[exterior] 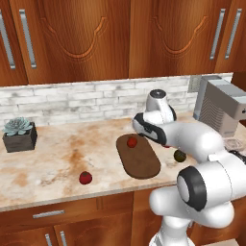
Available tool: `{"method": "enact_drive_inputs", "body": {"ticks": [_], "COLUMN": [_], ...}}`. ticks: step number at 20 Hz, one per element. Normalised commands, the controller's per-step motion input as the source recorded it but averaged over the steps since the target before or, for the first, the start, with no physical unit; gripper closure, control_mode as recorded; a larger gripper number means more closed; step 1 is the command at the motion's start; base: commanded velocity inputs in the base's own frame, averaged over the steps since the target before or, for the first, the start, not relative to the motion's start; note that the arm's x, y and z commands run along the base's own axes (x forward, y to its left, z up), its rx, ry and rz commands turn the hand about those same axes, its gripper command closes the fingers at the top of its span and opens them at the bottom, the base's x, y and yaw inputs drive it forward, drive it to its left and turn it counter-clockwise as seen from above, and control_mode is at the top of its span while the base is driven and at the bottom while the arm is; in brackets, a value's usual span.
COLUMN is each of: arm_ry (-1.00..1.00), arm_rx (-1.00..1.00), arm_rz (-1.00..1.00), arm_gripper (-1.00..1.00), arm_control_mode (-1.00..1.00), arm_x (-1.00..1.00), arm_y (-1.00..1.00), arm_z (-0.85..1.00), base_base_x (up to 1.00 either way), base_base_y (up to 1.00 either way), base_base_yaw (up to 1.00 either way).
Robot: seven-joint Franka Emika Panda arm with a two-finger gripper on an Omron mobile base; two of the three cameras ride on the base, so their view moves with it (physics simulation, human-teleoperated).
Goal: Place the avocado, onion, tomato, and bell pepper on the cutting board.
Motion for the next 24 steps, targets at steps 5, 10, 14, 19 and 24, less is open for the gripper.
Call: {"method": "enact_drive_inputs", "body": {"ticks": [5, 10, 14, 19, 24], "arm_ry": [0.11, 0.04, 0.00, 0.00, 0.00], "arm_rx": [-0.02, 0.00, 0.00, 0.00, 0.00], "arm_rz": [0.15, 0.16, 0.11, 0.09, 0.09], "arm_gripper": [-1.00, -1.00, -1.00, -1.00, -1.00], "arm_control_mode": [-1.00, -1.00, -1.00, -1.00, -1.00], "arm_x": [0.00, 0.00, 0.00, 0.00, 0.05], "arm_y": [-0.45, -0.45, -0.40, -0.39, -0.25], "arm_z": [-0.17, -0.37, -0.39, -0.28, -0.24], "base_base_x": [0.00, 0.00, 0.00, 0.00, 0.00], "base_base_y": [0.00, 0.00, 0.00, 0.00, 0.00], "base_base_yaw": [0.00, 0.00, 0.00, 0.00, 0.00]}}
